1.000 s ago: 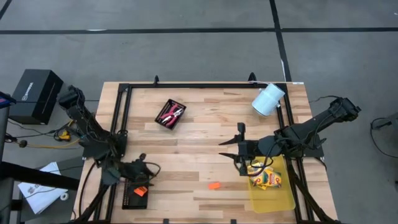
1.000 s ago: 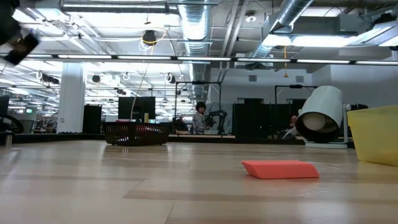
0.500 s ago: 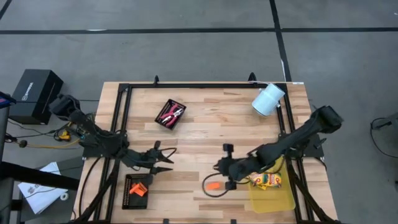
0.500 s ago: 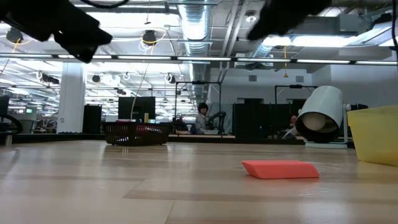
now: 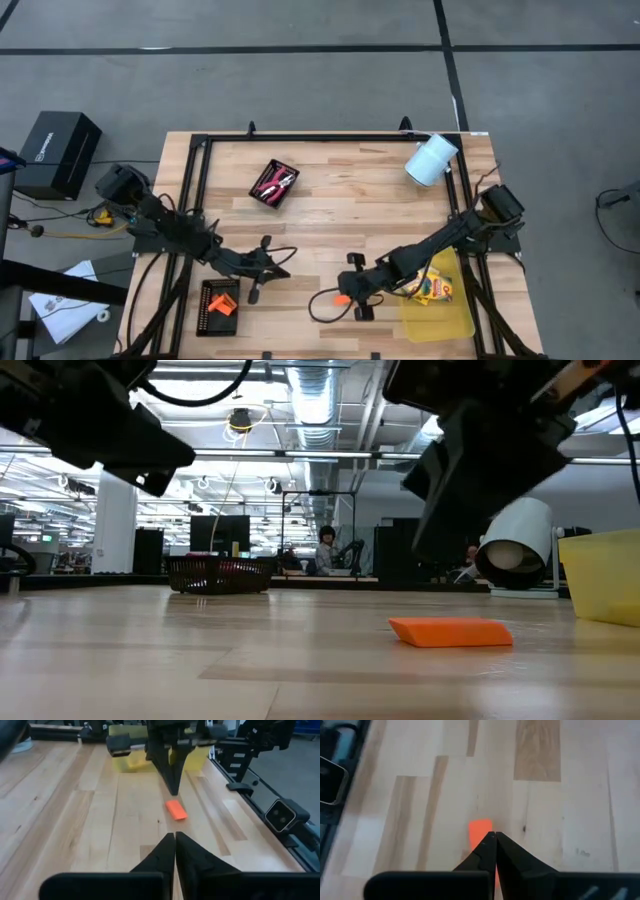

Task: Pick & Place School Supplies
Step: Put the orange eraser into the bottom black basket

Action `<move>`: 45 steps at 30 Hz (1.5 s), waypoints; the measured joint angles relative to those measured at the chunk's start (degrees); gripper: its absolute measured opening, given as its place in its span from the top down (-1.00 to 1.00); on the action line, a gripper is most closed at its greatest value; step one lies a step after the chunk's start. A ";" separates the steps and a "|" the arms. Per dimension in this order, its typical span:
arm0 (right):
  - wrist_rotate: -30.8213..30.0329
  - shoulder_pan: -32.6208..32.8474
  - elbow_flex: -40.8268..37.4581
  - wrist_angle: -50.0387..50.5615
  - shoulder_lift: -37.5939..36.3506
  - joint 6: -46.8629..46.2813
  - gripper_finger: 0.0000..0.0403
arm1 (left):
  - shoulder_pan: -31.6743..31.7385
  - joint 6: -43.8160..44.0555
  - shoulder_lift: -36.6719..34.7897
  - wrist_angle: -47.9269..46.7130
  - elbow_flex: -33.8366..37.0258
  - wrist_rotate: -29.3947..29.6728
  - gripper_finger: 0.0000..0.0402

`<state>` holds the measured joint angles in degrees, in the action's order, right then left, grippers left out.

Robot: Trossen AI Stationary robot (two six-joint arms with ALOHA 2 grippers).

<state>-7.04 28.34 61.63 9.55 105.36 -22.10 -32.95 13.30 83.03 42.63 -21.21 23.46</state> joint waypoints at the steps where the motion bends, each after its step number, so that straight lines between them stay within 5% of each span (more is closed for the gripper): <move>1: 0.32 0.00 0.01 -0.35 -0.05 -0.04 1.00 | 0.00 0.00 0.53 0.32 0.00 0.00 0.98; 45: 11.26 -5.35 0.15 -3.84 5.79 2.64 1.00 | 0.02 -1.04 1.13 2.65 -0.01 -1.51 0.99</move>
<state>4.22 22.98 61.77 5.71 111.15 -19.46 -32.93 12.26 84.16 45.28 -21.22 21.96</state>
